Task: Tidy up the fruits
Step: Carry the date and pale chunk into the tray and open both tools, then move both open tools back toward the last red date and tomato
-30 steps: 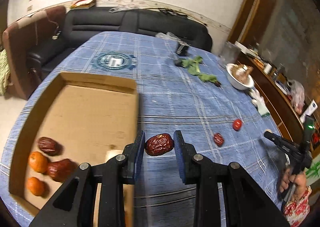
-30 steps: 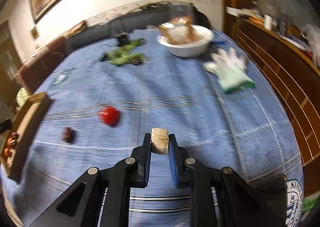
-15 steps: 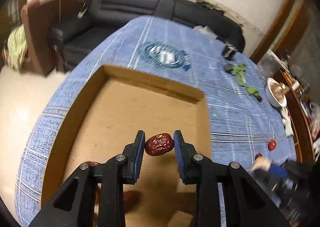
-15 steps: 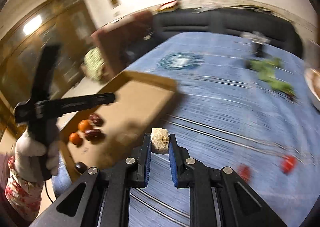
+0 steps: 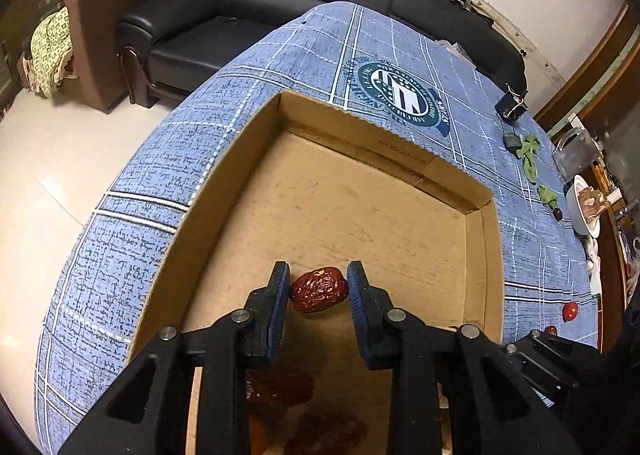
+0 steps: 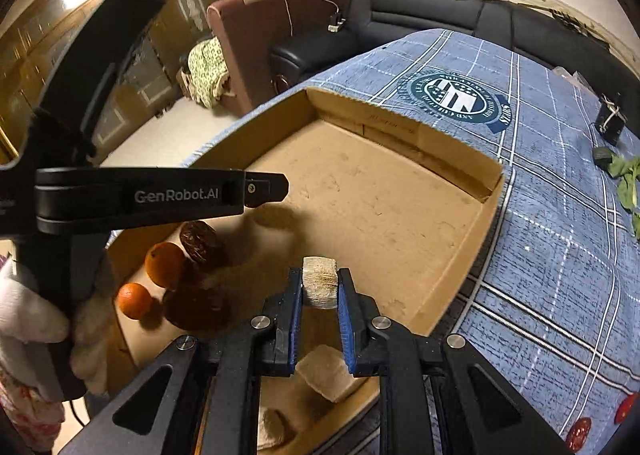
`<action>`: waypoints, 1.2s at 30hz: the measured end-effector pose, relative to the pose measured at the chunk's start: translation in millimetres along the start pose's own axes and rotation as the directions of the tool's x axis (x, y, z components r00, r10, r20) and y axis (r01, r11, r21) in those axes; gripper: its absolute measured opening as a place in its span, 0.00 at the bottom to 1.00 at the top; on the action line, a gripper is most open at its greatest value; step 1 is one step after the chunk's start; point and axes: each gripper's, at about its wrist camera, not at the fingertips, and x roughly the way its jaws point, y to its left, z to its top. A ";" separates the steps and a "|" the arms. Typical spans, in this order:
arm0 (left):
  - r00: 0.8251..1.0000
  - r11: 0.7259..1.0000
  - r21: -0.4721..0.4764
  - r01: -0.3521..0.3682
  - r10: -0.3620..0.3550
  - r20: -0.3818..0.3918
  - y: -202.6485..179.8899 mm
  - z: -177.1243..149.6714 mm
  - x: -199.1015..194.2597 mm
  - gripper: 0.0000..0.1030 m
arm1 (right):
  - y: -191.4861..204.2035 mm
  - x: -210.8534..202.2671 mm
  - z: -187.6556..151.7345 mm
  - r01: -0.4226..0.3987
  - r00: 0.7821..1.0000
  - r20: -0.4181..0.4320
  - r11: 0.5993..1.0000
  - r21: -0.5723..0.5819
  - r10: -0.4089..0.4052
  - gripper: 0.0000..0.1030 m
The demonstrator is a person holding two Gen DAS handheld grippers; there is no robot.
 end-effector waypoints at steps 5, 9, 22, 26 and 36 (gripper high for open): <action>1.000 1.000 -0.014 0.018 -0.018 0.008 -0.5 -1.5 -2.6 0.33 | 5.2 4.2 -2.9 0.027 1.000 0.007 0.999 -0.029 -0.026 0.20; 0.999 1.000 -0.002 0.009 -0.008 0.043 -6.2 -2.3 -15.0 0.44 | 11.5 -1.0 -3.1 0.042 0.999 0.020 0.997 -0.068 -0.041 0.20; 0.934 0.983 0.075 -0.165 0.131 0.333 -75.8 -60.8 -109.6 0.85 | -22.6 -85.2 -47.7 0.085 0.983 0.159 0.995 0.048 -0.092 0.20; 0.922 0.979 0.132 -0.158 0.098 0.373 -113.7 -92.3 -123.1 0.85 | -52.3 -116.3 -78.5 0.111 0.973 0.186 0.982 0.154 -0.139 0.20; 0.919 0.952 0.216 -0.216 0.124 0.375 -178.4 -127.1 -112.3 0.85 | -141.3 -173.8 -155.4 0.100 0.949 0.222 0.883 0.459 -0.223 0.20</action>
